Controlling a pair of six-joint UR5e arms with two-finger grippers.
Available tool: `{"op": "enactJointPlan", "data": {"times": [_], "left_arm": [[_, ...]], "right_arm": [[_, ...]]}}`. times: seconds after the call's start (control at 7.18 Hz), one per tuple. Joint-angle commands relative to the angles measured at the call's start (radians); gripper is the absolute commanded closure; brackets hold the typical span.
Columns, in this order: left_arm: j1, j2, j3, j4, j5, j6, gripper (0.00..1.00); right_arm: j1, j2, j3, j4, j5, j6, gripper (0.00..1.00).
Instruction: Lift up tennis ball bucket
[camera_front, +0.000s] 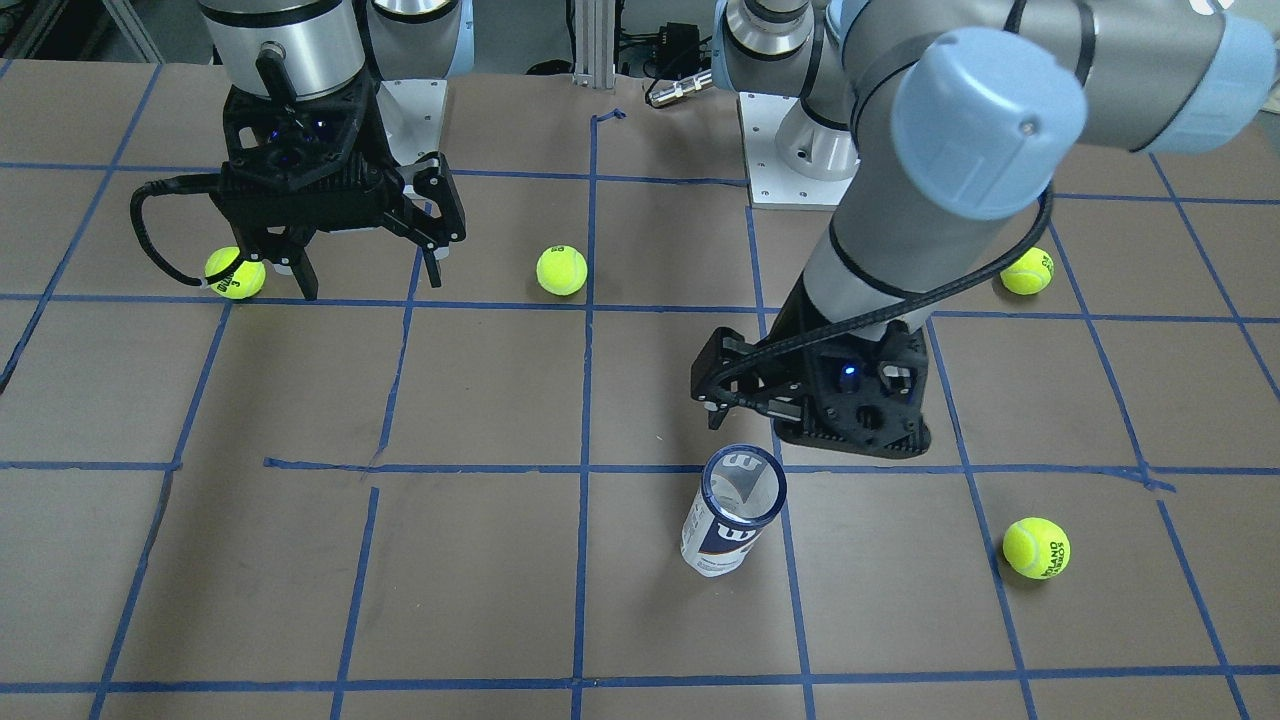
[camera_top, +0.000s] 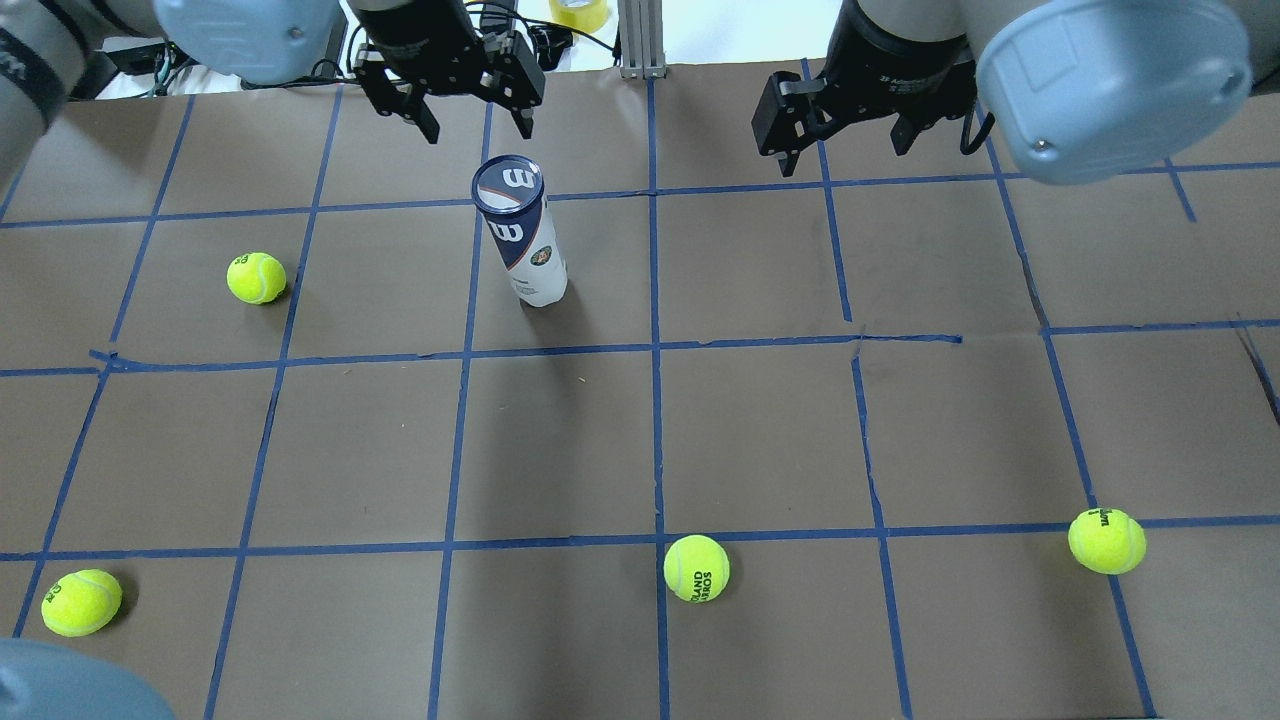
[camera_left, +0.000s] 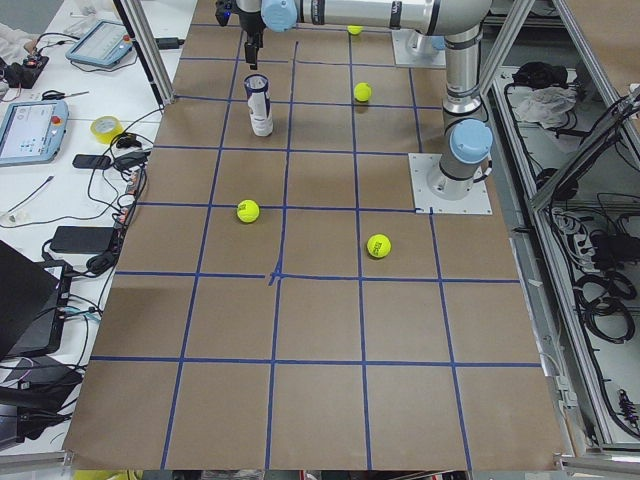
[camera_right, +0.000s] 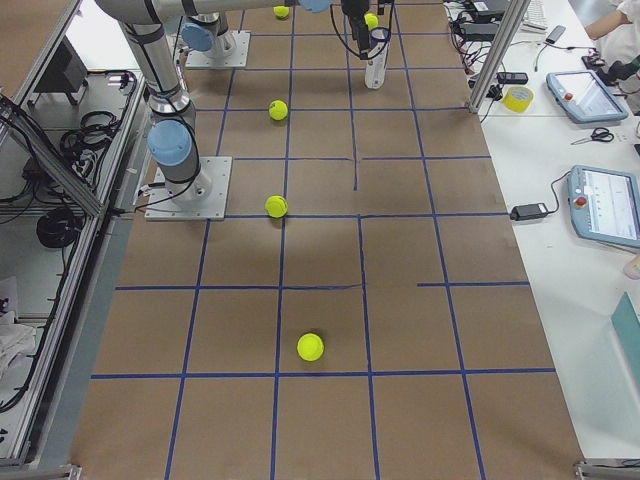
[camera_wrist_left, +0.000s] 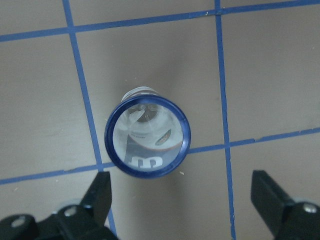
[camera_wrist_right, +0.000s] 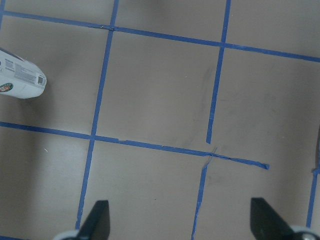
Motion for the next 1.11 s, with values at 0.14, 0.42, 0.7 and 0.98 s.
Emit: {"op": "enactJointPlan", "data": {"times": [0.14,0.42,0.7,0.98], "left_arm": [[0.144,0.158,-0.063,-0.126,0.07,0.128,0.0],[0.21,0.244,-0.175,-0.106,0.112,0.159,0.0],[0.209,0.298,-0.231,-0.101,0.108,0.166,0.0],[0.206,0.306,-0.251,-0.101,0.101,0.148,0.0]], "right_arm": [[0.0,0.0,0.0,-0.003,0.0,-0.002,0.0],[-0.005,0.0,0.0,-0.003,0.0,-0.002,0.0],[-0.014,0.0,0.0,0.003,0.0,-0.002,0.0],[-0.015,-0.001,0.0,0.003,0.0,-0.002,0.0]]}}
